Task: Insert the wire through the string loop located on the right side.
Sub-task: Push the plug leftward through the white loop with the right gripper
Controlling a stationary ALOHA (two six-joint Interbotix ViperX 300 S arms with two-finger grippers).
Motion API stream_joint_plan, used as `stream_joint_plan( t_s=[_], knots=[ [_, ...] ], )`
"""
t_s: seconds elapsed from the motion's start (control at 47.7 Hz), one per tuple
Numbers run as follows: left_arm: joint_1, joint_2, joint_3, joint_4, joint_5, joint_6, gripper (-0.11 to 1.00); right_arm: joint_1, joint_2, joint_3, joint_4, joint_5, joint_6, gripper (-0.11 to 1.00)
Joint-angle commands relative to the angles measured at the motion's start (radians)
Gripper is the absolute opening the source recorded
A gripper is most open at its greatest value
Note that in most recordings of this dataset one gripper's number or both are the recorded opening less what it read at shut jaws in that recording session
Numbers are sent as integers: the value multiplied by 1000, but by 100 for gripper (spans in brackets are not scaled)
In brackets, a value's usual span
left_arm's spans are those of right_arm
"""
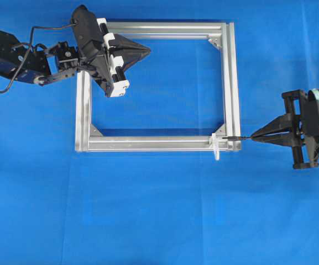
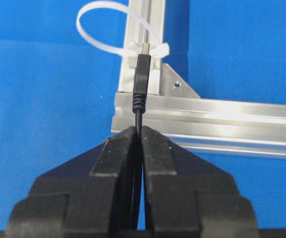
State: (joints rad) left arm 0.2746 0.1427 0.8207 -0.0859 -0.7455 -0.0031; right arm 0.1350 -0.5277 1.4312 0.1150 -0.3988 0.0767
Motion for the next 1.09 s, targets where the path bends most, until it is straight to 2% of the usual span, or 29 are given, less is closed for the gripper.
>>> stream_joint_plan(
  t_s=[0.0,0.293,0.524,0.755,1.069],
  knots=[
    [0,-25,-18,3,-11,2,0,3,49,-37,-2,-43,2,-4],
    [0,-23,-18,3,-11,3,0,3,238,-129,-2,-141,-2,-4],
    [0,-25,-17,3,-11,3,0,3,328,-204,-2,-160,-5,-4],
    [0,-28,-11,5,-11,2,0,3,359,-239,-2,-161,-5,-4],
    [-8,-28,-6,5,-11,-3,0,3,360,-239,-2,-166,-5,-4]
  ],
)
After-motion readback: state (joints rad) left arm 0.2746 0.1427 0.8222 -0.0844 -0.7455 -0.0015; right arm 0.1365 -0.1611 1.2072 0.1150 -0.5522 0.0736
